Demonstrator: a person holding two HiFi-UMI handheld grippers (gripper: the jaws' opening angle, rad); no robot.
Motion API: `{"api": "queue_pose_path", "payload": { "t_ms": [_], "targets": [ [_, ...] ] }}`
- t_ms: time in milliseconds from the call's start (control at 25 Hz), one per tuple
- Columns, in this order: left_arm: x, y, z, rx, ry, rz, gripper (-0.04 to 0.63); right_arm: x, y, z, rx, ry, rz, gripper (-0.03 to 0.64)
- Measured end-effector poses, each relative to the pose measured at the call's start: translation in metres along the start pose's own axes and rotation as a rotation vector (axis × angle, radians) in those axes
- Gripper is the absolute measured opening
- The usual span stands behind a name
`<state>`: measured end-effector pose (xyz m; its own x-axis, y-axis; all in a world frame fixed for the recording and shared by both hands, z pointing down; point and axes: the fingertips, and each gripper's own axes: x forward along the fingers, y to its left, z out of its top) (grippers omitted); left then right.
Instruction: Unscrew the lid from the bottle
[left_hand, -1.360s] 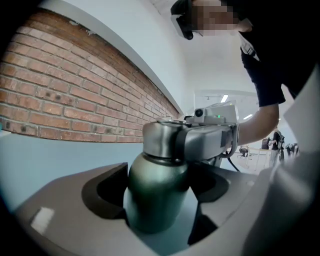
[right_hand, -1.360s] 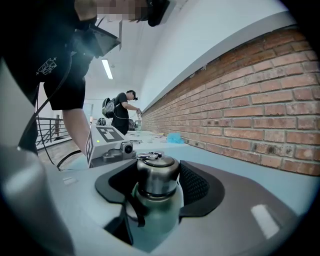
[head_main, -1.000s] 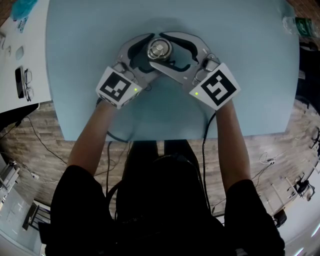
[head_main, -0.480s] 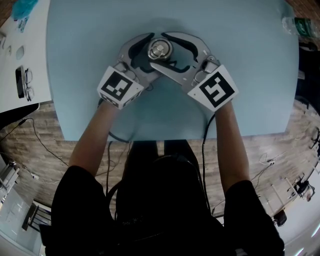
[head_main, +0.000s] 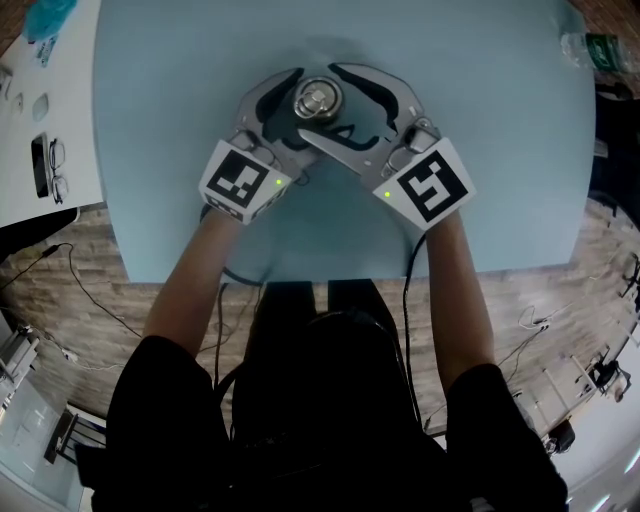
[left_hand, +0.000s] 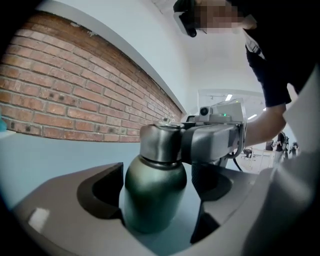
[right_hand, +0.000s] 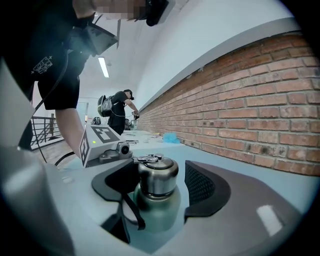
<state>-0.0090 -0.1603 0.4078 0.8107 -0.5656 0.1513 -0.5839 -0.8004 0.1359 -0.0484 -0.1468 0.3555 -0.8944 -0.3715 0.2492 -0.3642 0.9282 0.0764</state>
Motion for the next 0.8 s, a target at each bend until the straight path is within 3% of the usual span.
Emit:
{"api": "queue_pose_path", "payload": {
  "t_ms": [600, 800],
  "targets": [
    [-0.009, 0.006, 0.0, -0.019, -0.019, 0.168, 0.433, -0.005, -0.002, 0.003, 0.048, 0.0, -0.167, 0.324],
    [-0.01, 0.006, 0.0, -0.026, -0.024, 0.21, 0.433, -0.004, 0.0, 0.001, 0.035, 0.025, -0.184, 0.324]
  ]
}}
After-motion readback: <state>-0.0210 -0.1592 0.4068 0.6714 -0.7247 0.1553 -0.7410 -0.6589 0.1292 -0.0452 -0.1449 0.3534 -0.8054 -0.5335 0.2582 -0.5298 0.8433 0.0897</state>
